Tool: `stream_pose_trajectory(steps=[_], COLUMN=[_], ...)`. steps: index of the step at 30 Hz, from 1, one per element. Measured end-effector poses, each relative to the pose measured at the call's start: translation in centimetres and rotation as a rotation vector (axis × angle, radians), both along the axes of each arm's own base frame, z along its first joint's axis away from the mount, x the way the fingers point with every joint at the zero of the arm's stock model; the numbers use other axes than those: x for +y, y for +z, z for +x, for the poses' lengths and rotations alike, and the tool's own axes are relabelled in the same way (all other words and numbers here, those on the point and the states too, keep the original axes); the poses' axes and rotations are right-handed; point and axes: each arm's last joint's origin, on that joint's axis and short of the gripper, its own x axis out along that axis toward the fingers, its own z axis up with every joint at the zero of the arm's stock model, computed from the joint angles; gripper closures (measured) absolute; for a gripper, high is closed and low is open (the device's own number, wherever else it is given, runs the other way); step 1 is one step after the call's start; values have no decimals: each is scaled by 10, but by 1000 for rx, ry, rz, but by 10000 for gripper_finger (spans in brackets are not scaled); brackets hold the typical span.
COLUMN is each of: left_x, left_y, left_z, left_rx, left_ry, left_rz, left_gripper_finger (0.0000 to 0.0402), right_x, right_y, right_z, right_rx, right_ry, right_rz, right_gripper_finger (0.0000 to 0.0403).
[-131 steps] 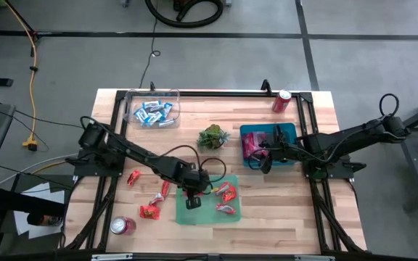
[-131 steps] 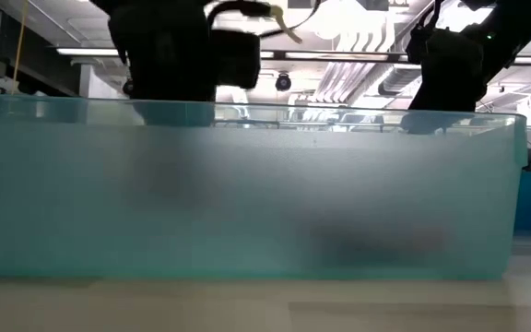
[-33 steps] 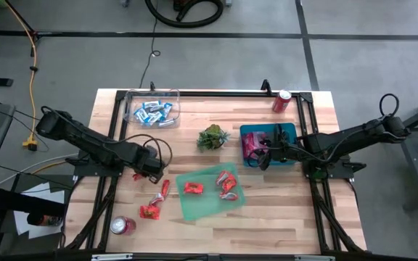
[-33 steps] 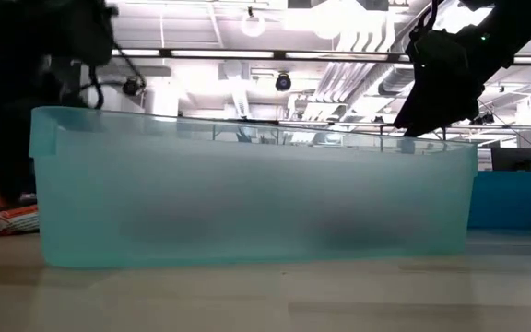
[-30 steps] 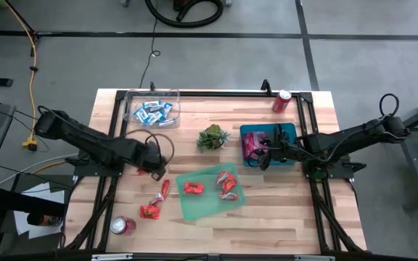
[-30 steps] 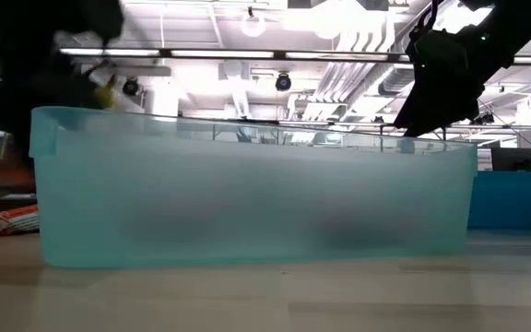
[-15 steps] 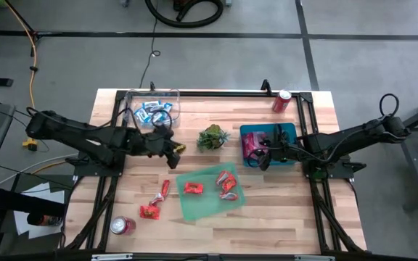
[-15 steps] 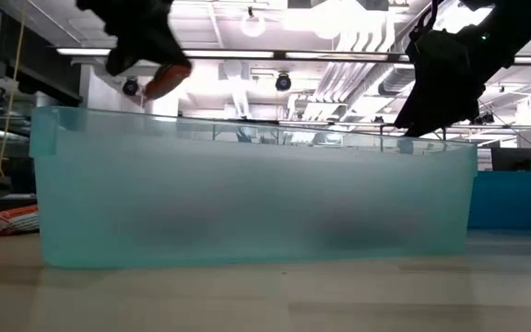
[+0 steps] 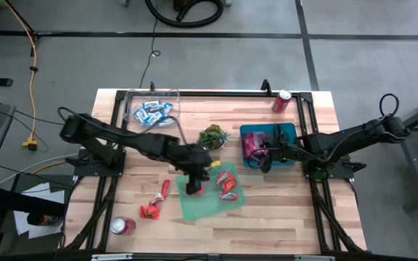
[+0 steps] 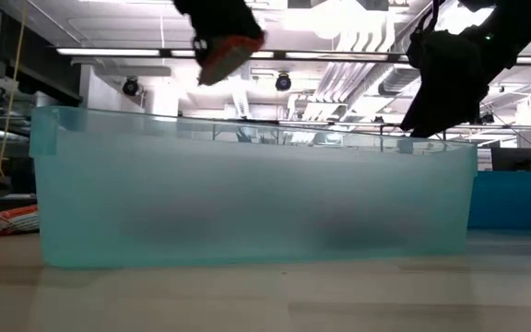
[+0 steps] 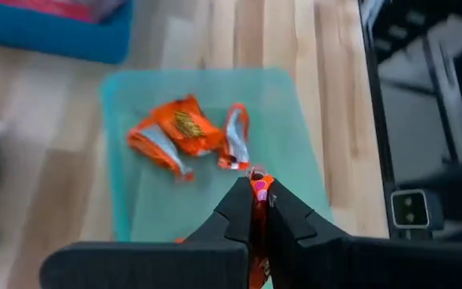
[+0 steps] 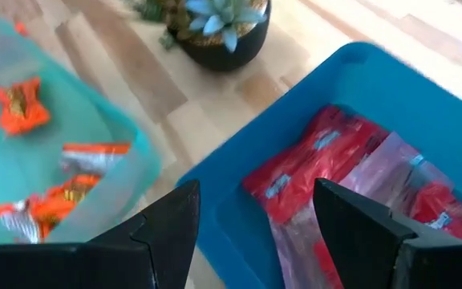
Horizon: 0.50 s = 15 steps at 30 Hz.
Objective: Sort candy
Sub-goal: Put the orange candy into the green transparent bin
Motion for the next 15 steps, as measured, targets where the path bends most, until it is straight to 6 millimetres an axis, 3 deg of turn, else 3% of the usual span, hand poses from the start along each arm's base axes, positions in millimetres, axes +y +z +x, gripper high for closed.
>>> stream_pose_trajectory(steps=[5,15], left_x=[-18,-61], left_y=[-19,-31], left_z=[18,18], left_rx=[96,123], left_ry=[-65,41], left_rz=[-27,-116], left_gripper_finger=[401,401], right_x=[1,2], right_y=[-5,-6], right_z=[-5,-7], right_rx=[77,112], right_ry=[45,65], right_rz=[40,54], right_gripper_finger=[165,165])
